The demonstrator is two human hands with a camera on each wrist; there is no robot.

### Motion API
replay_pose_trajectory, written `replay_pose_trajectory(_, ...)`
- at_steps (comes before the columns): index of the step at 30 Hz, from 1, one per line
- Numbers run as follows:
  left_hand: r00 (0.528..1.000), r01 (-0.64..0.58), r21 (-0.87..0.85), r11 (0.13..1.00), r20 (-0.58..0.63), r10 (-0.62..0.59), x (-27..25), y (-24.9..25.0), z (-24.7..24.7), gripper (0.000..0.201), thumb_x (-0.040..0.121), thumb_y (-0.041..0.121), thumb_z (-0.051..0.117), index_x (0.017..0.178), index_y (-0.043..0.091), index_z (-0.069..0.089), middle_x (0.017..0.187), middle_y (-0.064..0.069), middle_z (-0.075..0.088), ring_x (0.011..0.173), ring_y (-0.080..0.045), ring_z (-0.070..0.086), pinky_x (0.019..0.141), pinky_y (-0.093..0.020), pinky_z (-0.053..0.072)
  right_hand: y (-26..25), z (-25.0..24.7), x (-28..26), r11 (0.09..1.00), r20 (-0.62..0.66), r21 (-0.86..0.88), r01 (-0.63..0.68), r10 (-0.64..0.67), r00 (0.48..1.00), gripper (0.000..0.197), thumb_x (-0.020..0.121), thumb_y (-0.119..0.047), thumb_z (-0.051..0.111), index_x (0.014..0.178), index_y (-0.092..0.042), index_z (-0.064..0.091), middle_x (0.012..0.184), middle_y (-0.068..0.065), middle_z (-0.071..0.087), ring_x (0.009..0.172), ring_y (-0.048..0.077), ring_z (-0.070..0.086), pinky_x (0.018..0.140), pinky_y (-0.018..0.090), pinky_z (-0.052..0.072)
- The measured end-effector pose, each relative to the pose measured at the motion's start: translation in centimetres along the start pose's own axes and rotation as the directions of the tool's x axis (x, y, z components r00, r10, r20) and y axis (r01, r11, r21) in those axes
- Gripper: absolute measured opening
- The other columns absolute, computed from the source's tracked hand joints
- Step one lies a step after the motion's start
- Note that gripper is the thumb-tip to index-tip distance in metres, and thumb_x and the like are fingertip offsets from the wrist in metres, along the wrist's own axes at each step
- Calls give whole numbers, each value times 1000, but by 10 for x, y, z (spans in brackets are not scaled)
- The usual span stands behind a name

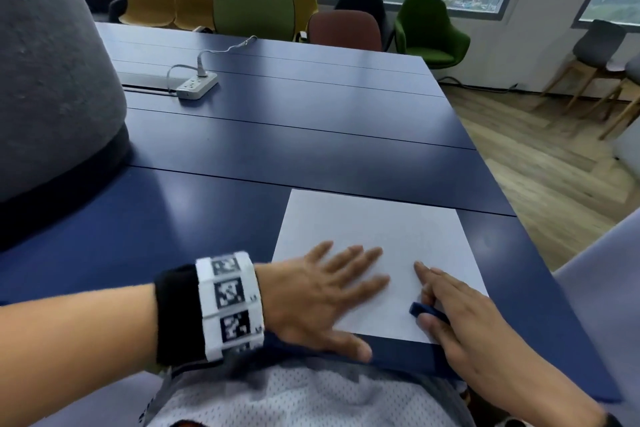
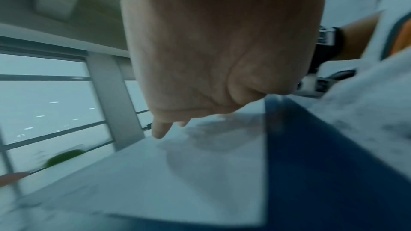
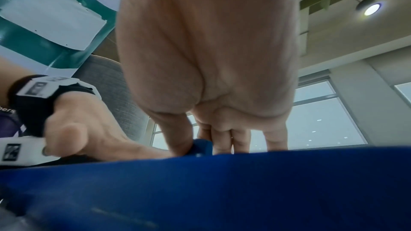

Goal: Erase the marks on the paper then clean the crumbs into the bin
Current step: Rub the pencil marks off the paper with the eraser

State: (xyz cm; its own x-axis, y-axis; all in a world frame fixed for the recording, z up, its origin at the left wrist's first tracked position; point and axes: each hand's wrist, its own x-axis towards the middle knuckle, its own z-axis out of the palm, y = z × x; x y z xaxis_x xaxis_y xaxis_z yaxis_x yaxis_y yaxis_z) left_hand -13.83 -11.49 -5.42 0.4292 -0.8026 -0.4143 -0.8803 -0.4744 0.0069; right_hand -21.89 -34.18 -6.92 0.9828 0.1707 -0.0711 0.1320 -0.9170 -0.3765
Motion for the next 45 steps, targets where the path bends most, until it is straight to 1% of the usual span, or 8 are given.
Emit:
replay_pose_trajectory(4,1000,-8,-14,1000,-11,8,0,12,10,90,90,75,21,152,26,-23,154,-2,-36,141,-19,-34,117,-47,-17,-2,-1,-1,1000,-19,29,-6,7,1000,42,97,-31,49,137,-18,41,134,-24,41,128,-13,23,114,17,18)
replay_pose_trajectory(7,985,164,-36,986,67,-162,-11,-4,11,92,87,78,13,150,24,-27,152,0,-39,141,-16,-34,118,-44,-14,-5,-1,-1,998,-14,58,-13,14,1000,48,97,-27,50,143,-24,35,116,-24,46,120,-4,36,106,13,21)
replay_pose_trajectory(12,864,489,25,872,129,-488,-26,-44,6,103,64,84,-8,135,14,-34,143,-3,-41,144,-18,-27,120,-41,-10,-3,2,0,998,-12,63,-24,25,1000,56,97,-28,49,148,-24,27,102,-27,44,110,-8,37,107,16,25)
replay_pose_trajectory(18,988,116,-39,992,104,-112,-22,-2,8,94,76,81,1,148,29,-30,151,2,-41,138,-12,-39,115,-40,-22,-3,1,0,996,-12,78,-51,52,999,51,97,-29,49,145,-24,31,108,-29,42,118,-4,36,110,18,23)
replay_pose_trajectory(24,885,440,32,897,149,-440,-35,-41,5,102,64,83,-13,137,17,-35,152,-4,-39,139,-15,-34,118,-45,-15,-2,4,1,996,7,67,-60,59,998,57,97,-29,48,149,-23,25,103,-29,41,110,-9,33,114,26,24)
replay_pose_trajectory(30,994,24,-60,998,107,-18,-36,6,7,85,81,78,3,147,35,-29,150,6,-43,137,-9,-41,112,-40,-26,-1,5,0,994,5,80,-76,75,997,60,98,-30,48,151,-23,22,106,-30,40,125,-3,32,116,31,23)
replay_pose_trajectory(37,898,425,-79,902,166,-408,-32,-42,9,110,58,87,-20,141,16,-33,150,-2,-41,139,-14,-35,119,-44,-13,-3,4,0,997,-6,62,-54,54,999,60,97,-30,48,151,-21,22,103,-27,40,106,-1,39,109,24,28)
replay_pose_trajectory(45,983,179,-49,983,58,-176,44,-21,-30,89,89,74,8,152,19,-21,156,-1,-34,144,-15,-28,119,-45,-13,-9,-2,0,995,16,42,-87,87,996,64,98,-33,48,152,-23,15,119,-23,40,120,0,36,113,23,24)
